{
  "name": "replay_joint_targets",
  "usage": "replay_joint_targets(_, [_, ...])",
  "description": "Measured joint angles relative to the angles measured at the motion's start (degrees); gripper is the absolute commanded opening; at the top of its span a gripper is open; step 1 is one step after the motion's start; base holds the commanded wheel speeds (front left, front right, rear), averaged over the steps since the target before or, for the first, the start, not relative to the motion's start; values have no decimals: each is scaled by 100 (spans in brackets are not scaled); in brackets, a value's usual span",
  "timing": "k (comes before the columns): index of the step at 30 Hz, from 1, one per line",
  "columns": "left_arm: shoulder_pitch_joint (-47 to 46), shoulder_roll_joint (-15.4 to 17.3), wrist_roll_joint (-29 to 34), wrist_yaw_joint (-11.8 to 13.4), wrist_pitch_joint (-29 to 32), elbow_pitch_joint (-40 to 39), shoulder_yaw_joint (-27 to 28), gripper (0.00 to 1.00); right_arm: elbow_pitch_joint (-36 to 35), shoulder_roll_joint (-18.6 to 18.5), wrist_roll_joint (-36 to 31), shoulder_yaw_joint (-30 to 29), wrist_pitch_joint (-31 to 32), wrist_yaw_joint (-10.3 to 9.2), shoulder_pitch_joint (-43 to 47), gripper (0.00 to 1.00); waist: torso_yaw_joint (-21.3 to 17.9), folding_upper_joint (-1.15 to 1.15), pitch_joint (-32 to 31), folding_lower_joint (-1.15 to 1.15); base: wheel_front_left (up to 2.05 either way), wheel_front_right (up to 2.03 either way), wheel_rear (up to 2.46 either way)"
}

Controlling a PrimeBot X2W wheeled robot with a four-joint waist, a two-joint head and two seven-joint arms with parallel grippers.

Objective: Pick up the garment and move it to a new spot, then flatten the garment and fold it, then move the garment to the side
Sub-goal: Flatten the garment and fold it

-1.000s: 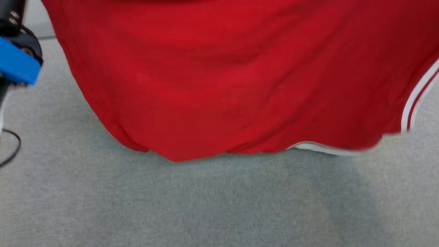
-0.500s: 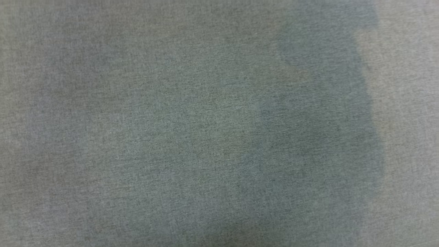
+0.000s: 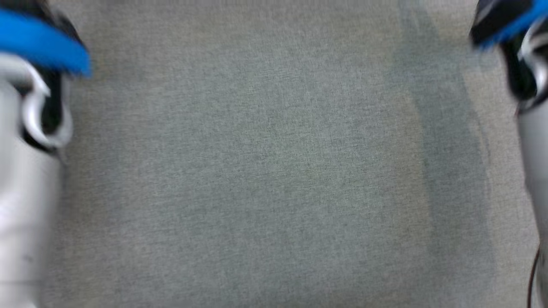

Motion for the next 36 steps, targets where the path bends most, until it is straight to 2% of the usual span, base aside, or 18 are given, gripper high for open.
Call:
replay_joint_targets(5, [1322, -436, -348, 86, 181, 439, -204, 0, -513, -91, 408, -132, 1157, -1, 1648, 0, 178, 0, -451, -2, 0, 0, 0])
replay_joint_targets(9, [2232, -634, -681, 76, 319, 346, -255, 0, -1646, -29, 480, -439, 2330, 1, 3036, 0, 301, 0, -903, -2, 0, 0, 0])
replay_joint_targets(10, [2693, -645, -799, 109, 385, 180, -261, 0, -2326, 111, 492, -666, 2882, 0, 3678, 0, 329, 0, -1127, -2, 0, 0, 0])
replay_joint_targets(12, [3149, -656, -936, 143, 469, -21, -254, 0, -2993, 265, 454, -855, 3468, 0, 4323, 0, 340, 0, -1348, -2, 0, 0, 0])
replay_joint_targets(19, [4528, -510, -1195, 676, 902, -1207, -213, 0, -4662, 961, 243, -1484, 5126, -1, 6113, 0, 345, 0, -1995, -3, 0, 0, 0])
replay_joint_targets(25, [5695, -216, -1391, 1288, 1561, -2404, -246, 0, -5421, 1243, 189, -1824, 5806, -1, 6934, 0, 330, 0, -2298, -2, 0, 0, 0])
replay_joint_targets(30, [6459, -21, -1485, 1791, 1928, -3305, -235, 0, -5625, 1298, 188, -2033, 6134, -1, 7249, 0, 363, 0, -2365, -2, 0, 0, 0])
replay_joint_targets(36, [6650, 42, -1482, 2008, 2062, -3774, -244, 0, -5633, 1305, 208, -2134, 6013, -2, 7264, 0, 478, 0, -2365, -1, 0, 0, 0])
